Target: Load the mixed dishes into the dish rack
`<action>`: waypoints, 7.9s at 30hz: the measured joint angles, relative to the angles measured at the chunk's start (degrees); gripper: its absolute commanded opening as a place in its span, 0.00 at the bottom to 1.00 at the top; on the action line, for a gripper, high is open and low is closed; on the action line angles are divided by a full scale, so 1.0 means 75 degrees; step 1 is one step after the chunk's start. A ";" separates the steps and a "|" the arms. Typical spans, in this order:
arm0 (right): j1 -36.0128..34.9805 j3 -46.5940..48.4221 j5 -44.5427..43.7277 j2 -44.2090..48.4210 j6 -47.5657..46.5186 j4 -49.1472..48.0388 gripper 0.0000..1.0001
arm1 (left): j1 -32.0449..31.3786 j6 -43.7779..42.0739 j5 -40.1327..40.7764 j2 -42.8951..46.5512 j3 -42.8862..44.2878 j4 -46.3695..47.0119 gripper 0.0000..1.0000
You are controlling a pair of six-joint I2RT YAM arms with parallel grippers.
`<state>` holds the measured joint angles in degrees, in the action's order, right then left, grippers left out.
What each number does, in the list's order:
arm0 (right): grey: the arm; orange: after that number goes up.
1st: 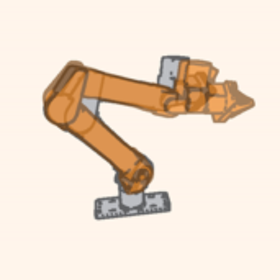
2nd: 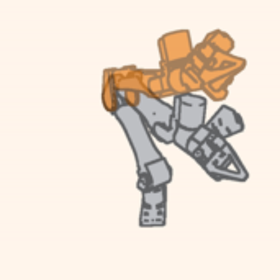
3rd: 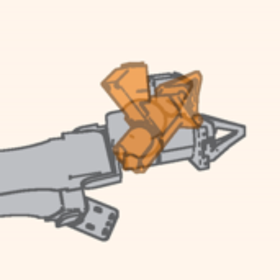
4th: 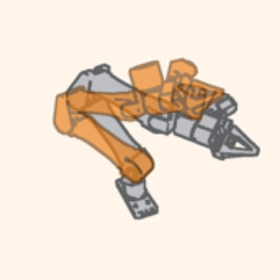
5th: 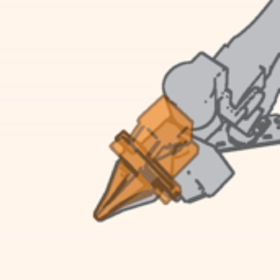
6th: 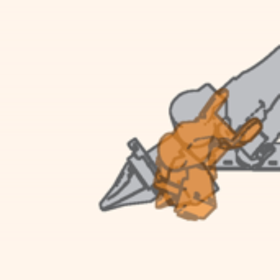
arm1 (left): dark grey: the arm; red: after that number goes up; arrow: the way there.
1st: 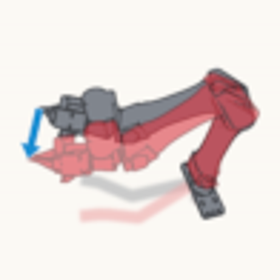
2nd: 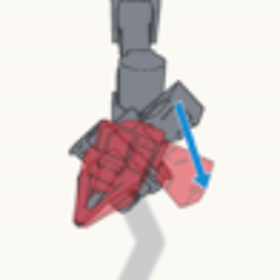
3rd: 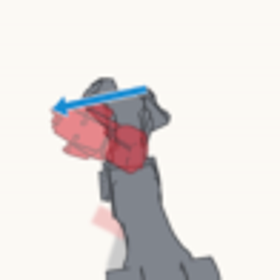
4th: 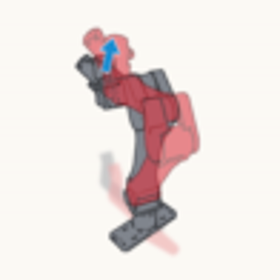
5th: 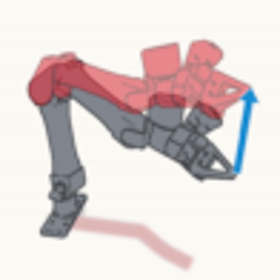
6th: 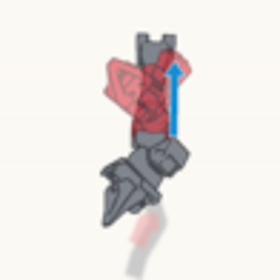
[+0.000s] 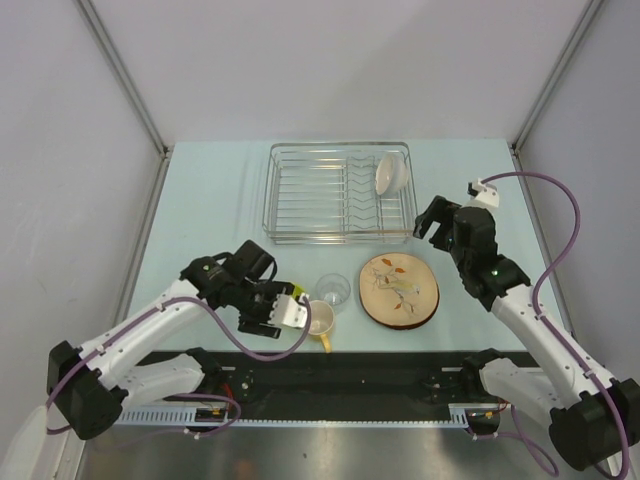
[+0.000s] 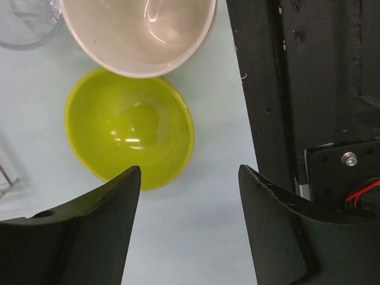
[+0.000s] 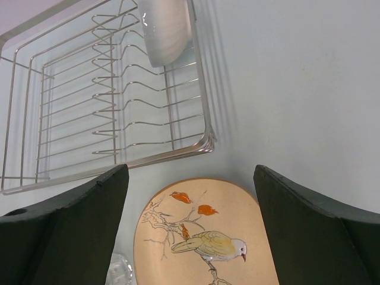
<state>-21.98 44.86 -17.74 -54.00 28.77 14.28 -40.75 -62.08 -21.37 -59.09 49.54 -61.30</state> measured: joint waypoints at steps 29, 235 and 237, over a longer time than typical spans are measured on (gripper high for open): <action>0.0804 0.0000 0.0370 -0.0017 -0.0015 0.0102 0.92 | -0.0303 0.1107 0.0697 -0.1539 -0.1306 0.2795 0.50; -0.0825 0.1909 0.6866 -0.2547 0.3416 -0.3185 0.00 | 0.4908 1.5623 -0.6732 -0.2116 0.1253 0.9192 1.00; -0.0825 0.1786 0.7099 -0.2742 0.3891 -0.3716 0.00 | 0.4911 1.6273 -0.6945 -0.2139 0.1239 0.9976 1.00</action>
<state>-28.16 58.26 35.51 -74.56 57.95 -13.58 -3.92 59.96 -73.45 -75.13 58.83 13.52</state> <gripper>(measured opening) 0.139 0.996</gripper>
